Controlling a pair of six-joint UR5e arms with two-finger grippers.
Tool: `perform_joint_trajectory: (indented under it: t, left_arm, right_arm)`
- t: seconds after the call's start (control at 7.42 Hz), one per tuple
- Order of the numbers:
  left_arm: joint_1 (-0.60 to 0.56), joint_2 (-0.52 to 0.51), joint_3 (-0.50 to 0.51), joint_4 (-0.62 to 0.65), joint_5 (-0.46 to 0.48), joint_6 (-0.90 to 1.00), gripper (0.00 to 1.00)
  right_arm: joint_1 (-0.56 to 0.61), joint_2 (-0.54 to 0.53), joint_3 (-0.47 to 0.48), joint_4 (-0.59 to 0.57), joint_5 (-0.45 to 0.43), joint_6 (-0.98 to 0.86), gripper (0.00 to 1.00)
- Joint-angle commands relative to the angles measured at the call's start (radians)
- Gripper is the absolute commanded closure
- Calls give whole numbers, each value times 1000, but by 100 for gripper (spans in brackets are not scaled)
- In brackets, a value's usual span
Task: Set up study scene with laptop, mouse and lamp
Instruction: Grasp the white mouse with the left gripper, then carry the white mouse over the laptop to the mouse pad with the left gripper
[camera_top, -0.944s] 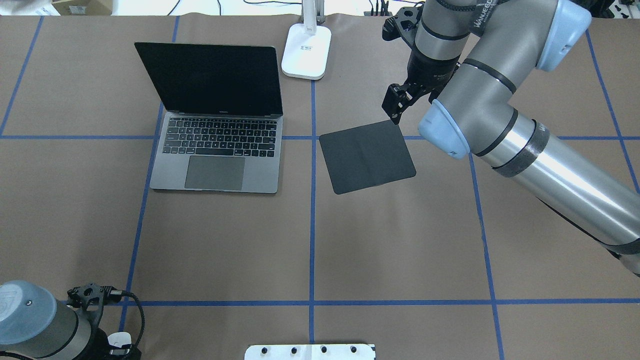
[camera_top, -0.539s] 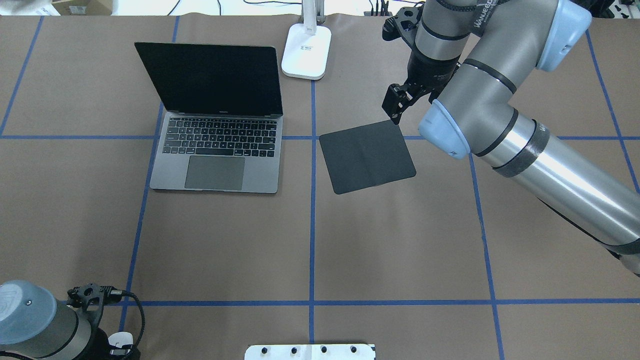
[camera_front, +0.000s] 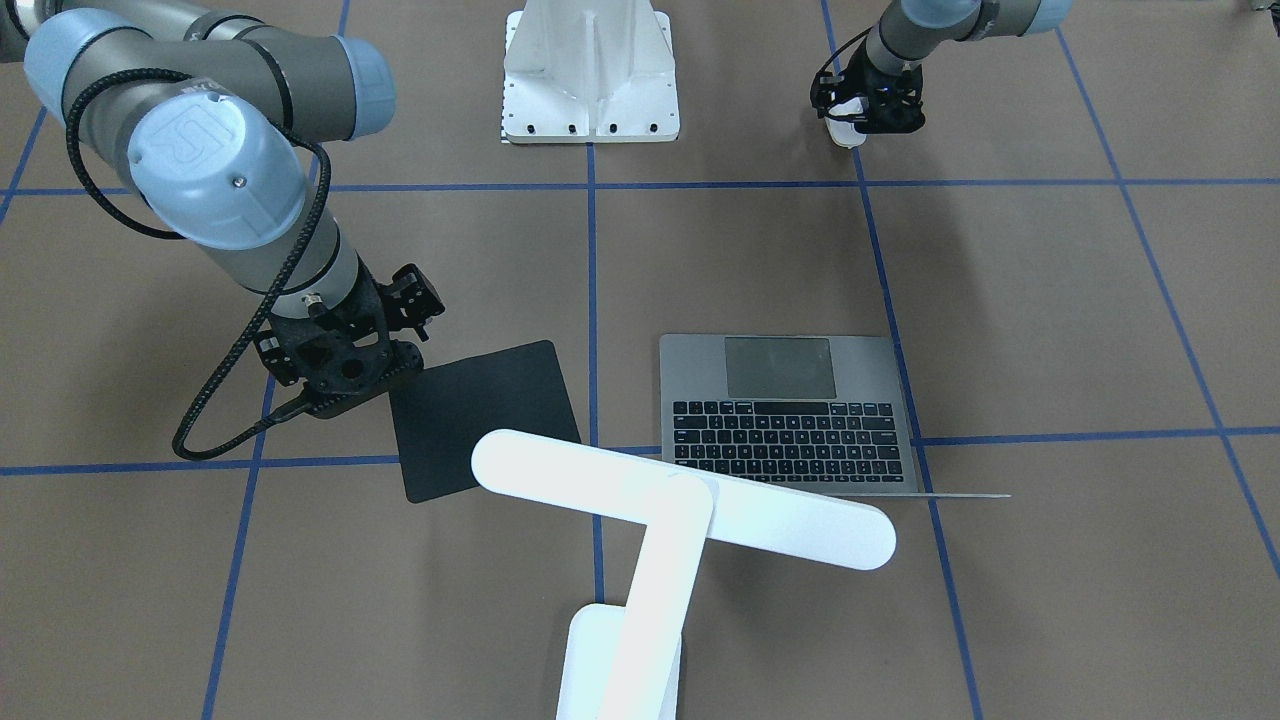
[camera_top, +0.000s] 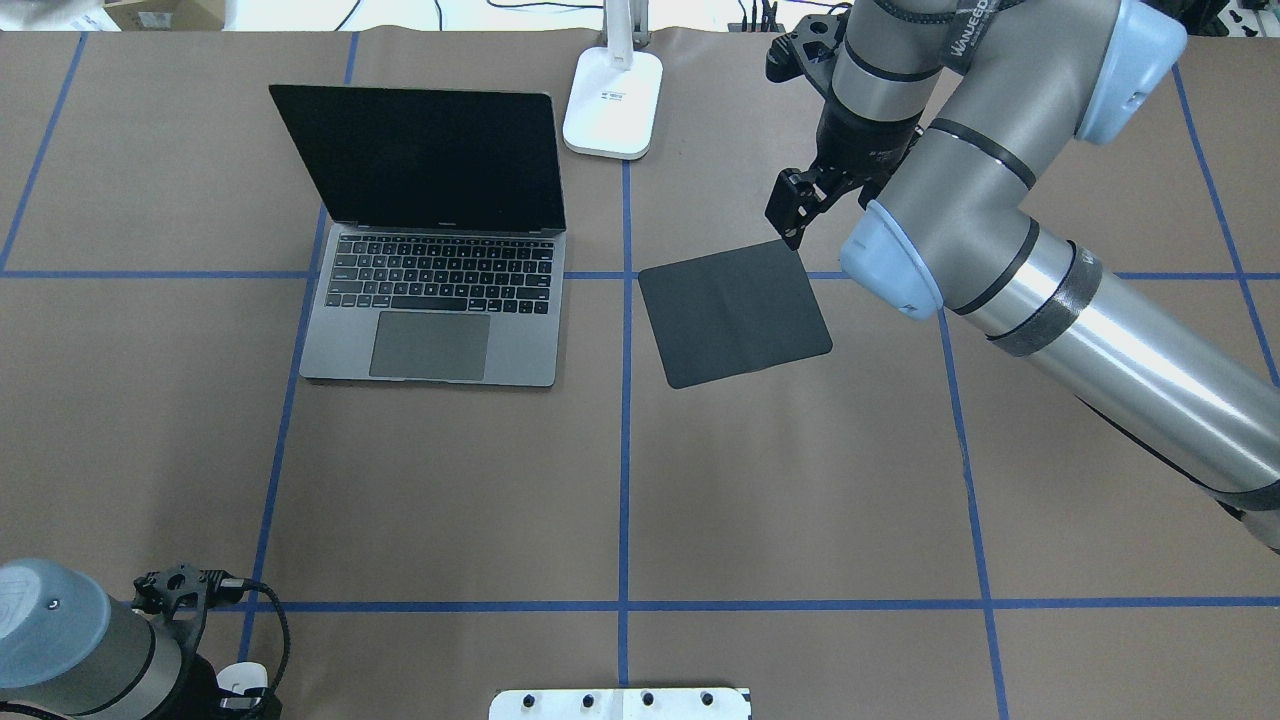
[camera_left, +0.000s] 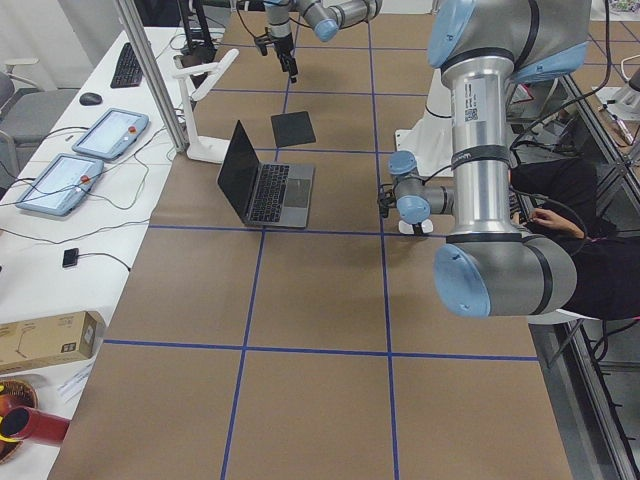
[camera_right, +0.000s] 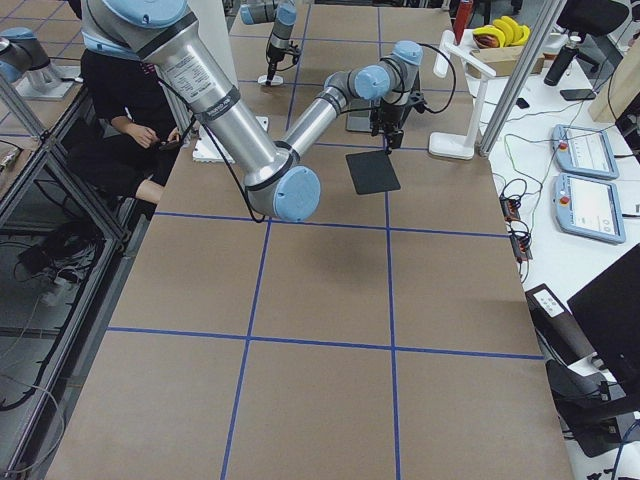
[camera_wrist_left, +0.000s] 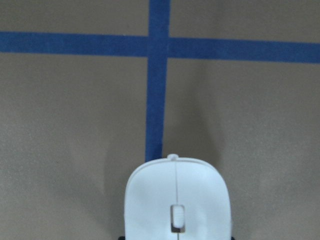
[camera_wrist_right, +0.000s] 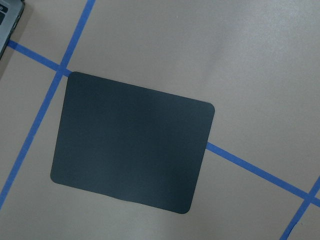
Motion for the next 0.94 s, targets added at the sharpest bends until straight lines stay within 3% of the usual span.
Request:
perform_joint_trajectory:
  t: [0.0, 0.4, 0.54, 0.81]
  left_arm:
    - [-36, -4, -39, 3, -11, 11, 34]
    - [-157, -28, -68, 10, -42, 114, 34]
    - [-218, -84, -56, 31, -52, 177, 34]
    - [-336, -268, -49, 278, -92, 335, 34]
  right_arm:
    - [1, -14, 37, -7, 9, 0, 0]
    - [8, -35, 67, -9, 23, 2, 0]
    - [14, -37, 72, -9, 32, 2, 0]
    - [25, -51, 87, -9, 57, 3, 0]
